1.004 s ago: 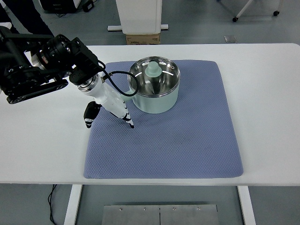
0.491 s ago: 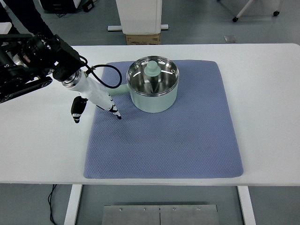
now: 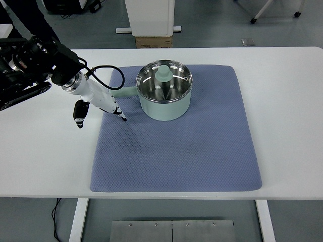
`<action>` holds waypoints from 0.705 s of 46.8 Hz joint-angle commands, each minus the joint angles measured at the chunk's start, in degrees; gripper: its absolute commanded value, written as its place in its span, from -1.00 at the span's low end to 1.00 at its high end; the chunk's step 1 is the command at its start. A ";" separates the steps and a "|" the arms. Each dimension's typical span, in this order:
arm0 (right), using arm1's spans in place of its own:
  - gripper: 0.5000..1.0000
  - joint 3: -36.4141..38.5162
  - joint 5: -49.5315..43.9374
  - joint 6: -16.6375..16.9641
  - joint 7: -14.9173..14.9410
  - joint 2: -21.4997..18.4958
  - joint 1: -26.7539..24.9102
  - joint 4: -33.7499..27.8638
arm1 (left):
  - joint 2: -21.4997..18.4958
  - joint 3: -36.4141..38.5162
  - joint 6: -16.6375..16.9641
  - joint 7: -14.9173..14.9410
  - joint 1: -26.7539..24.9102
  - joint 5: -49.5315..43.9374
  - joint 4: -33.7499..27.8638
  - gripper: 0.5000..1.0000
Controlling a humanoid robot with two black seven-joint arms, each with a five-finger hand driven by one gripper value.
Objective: Rotate green pot handle
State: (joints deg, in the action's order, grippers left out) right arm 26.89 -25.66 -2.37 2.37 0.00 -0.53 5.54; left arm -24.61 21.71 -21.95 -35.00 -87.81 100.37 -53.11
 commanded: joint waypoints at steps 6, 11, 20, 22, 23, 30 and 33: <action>1.00 0.00 0.00 0.00 0.00 0.00 0.00 0.00 | 0.09 -0.09 0.51 0.00 -0.09 -0.61 0.64 1.00; 1.00 0.00 0.00 0.00 0.00 0.00 0.00 0.00 | 0.44 -0.09 0.07 0.00 -0.26 -1.84 0.20 1.00; 1.00 0.00 0.00 0.00 0.00 0.00 0.00 0.00 | 0.00 -0.09 -4.14 0.00 -2.28 -5.18 -3.49 1.00; 1.00 0.00 0.00 0.00 0.00 0.00 0.00 0.00 | -0.26 -0.09 -5.20 0.00 -3.16 -6.06 -4.45 1.00; 1.00 0.00 0.00 0.00 0.00 0.00 0.00 0.00 | -0.35 -0.09 -5.64 0.00 -3.60 -6.59 -4.81 1.00; 1.00 0.00 0.00 0.00 0.00 0.00 0.00 0.00 | -2.90 -0.27 -7.14 0.00 -7.20 -9.84 -5.51 1.00; 1.00 0.00 0.00 0.00 0.00 0.00 0.00 0.00 | -3.78 -0.53 -7.75 0.00 -8.78 -11.42 -5.51 1.00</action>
State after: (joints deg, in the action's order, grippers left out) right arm 26.89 -25.66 -2.37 2.39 0.00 -0.52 5.54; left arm -27.59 21.45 -29.10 -35.00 -95.10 90.43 -58.63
